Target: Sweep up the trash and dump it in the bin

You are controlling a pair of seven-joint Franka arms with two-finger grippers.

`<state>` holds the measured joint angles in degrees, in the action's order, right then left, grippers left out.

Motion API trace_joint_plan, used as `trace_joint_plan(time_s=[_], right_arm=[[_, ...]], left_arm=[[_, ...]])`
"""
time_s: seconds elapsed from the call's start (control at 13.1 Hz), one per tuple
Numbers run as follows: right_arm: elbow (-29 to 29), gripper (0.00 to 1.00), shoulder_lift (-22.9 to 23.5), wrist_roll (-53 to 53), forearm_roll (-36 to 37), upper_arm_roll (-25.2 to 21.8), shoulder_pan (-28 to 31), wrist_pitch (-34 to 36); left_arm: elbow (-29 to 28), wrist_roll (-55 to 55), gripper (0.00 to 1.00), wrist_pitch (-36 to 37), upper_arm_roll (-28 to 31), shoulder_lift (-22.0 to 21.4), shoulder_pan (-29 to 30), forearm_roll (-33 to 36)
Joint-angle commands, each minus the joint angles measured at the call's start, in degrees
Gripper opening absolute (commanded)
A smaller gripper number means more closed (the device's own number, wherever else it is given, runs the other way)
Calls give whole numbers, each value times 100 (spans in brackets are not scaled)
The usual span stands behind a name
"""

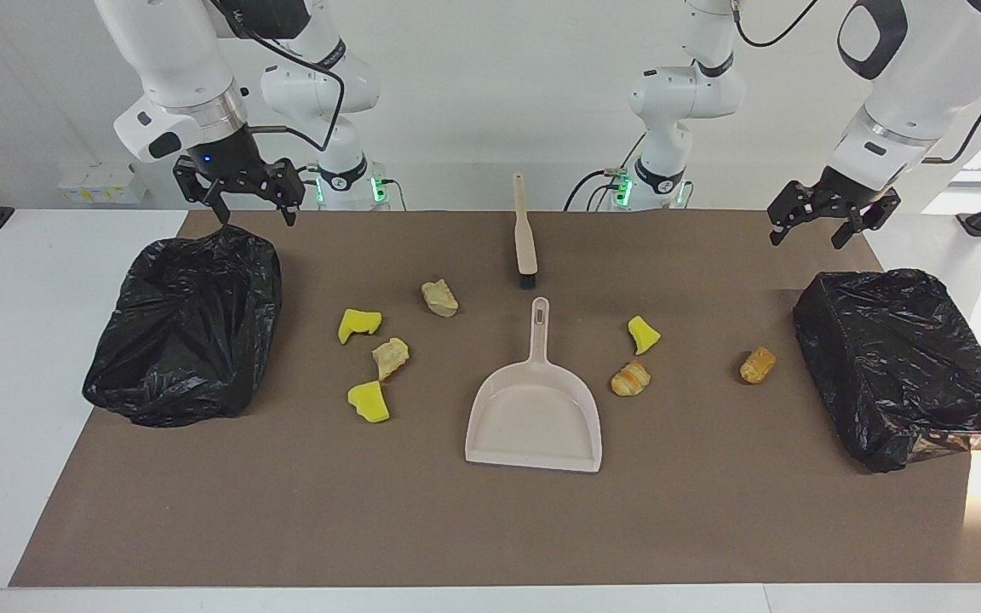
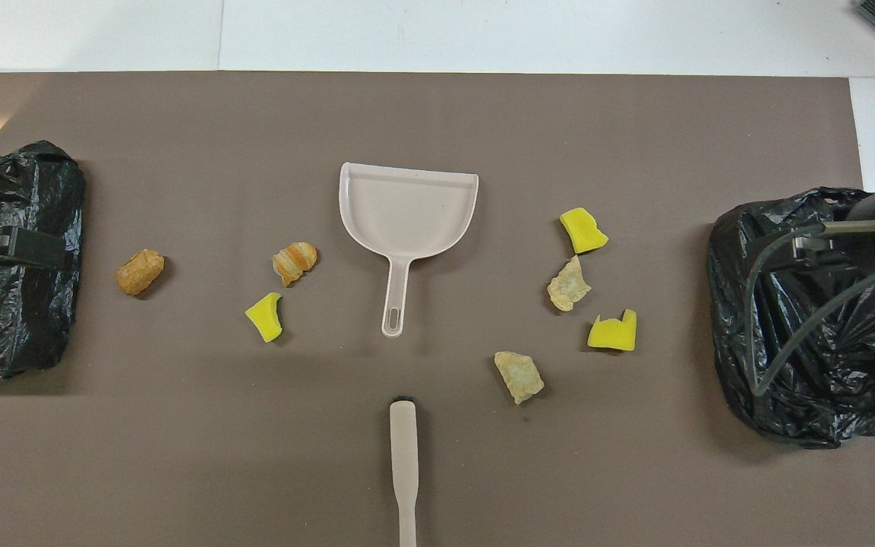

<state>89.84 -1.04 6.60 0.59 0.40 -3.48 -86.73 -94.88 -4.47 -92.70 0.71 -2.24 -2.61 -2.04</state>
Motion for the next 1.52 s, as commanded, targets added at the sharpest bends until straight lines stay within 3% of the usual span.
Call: trace_joint_plan(time_s=[0.0,1.45], right_arm=[[7,100,-37,-80,-120,-4,58,-63],[156,100,-72,25,-112,-5,111,-353]], left_arm=[[40,-54,100,121,8,-49,-46,-15],[-302,-63,100,130,-80,-224,-91,-138]])
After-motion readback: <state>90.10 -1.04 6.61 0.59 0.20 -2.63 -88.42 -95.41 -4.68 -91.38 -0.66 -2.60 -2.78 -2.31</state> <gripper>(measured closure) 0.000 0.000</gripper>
